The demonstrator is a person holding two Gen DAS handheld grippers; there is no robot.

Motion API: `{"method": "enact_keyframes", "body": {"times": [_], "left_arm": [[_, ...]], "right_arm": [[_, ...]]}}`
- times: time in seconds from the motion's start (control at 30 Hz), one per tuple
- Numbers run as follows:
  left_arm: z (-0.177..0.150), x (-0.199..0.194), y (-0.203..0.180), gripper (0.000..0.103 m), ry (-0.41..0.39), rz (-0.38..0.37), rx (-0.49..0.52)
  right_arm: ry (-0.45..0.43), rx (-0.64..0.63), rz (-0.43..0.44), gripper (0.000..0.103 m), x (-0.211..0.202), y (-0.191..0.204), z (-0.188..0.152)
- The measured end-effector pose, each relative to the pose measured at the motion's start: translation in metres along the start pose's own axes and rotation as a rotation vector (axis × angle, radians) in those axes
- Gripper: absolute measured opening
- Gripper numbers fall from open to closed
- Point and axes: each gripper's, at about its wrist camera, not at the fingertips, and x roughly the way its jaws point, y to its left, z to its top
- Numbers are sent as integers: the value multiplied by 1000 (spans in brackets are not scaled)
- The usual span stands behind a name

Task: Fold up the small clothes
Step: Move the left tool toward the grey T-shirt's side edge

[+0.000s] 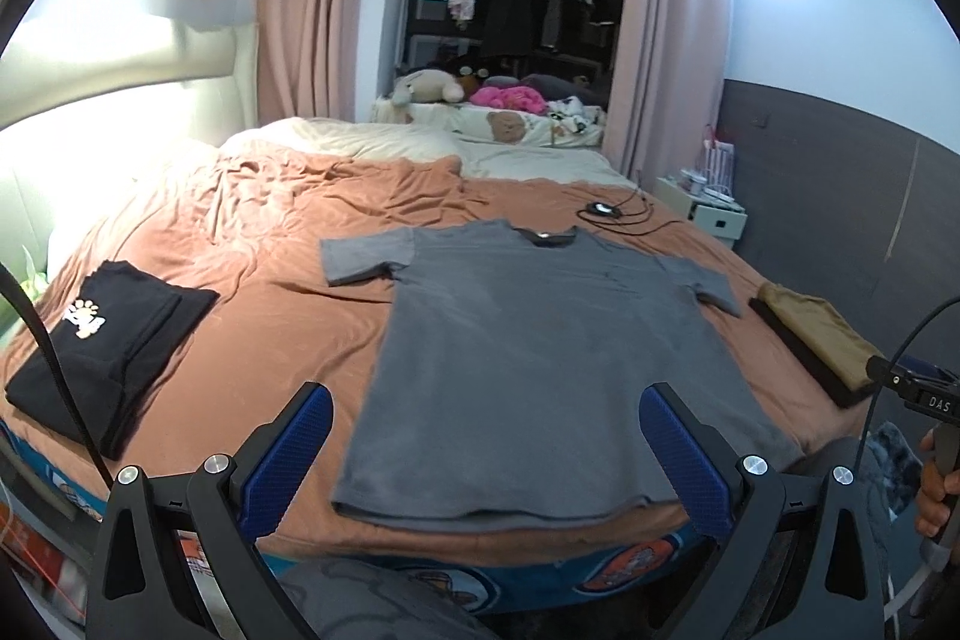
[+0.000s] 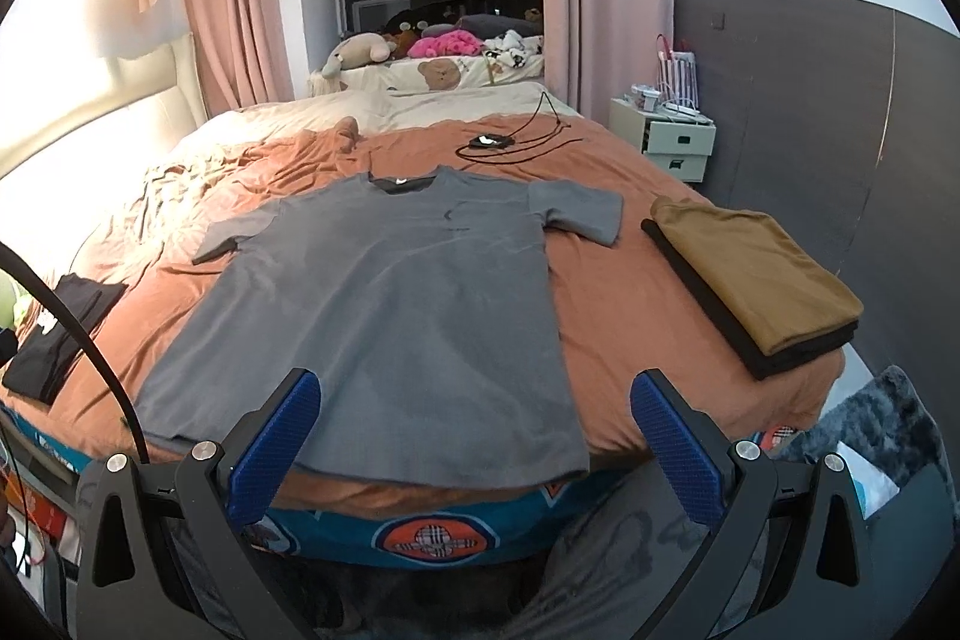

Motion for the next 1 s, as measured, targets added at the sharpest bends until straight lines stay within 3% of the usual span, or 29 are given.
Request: {"method": "enact_keyframes", "body": {"times": [0.73,0.93,1.0], "left_arm": [[54,114,45,103,141,152,-74],[70,141,54,103,179,268,-56],[76,147,58,103,179,269,-65]], "right_arm": [[79,33,37,103,115,2,60],[111,31,59,103,152,-2,82],[114,18,56,103,164,1,89]]}}
